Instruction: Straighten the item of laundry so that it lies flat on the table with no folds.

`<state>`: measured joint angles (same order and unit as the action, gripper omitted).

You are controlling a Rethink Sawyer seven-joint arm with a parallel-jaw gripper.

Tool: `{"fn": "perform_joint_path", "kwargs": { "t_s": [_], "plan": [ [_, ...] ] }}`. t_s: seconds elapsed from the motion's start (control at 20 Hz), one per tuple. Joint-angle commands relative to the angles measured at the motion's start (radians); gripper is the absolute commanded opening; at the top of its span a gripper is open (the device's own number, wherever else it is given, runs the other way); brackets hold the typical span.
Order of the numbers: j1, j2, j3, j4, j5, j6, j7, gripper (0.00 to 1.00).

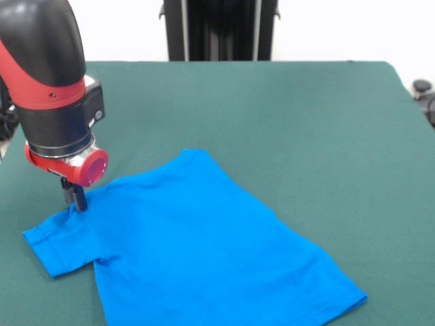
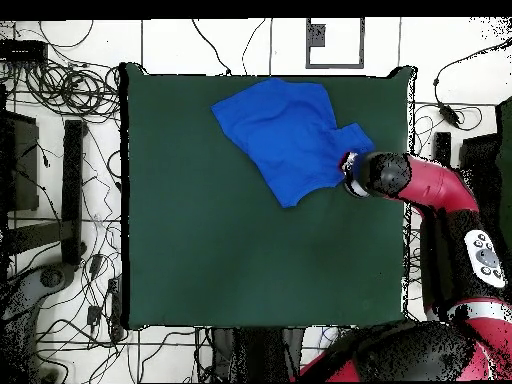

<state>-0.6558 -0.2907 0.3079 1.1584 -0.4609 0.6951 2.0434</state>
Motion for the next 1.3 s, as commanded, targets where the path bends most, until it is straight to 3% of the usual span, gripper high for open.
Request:
{"fn": "perform_joint_path", "kwargs": {
  "t_s": [0.05,0.6,1.3],
  "plan": [
    [0.017,0.121,0.038,0.024,-0.072,-0.182,-0.06,0.0],
    [0.021,0.077,0.011,0.064,-0.075,-0.176,-0.031,0.0],
    [0.053,-0.14,-0.033,0.211,-0.029,-0.049,0.006,0.0]
  ]
}}
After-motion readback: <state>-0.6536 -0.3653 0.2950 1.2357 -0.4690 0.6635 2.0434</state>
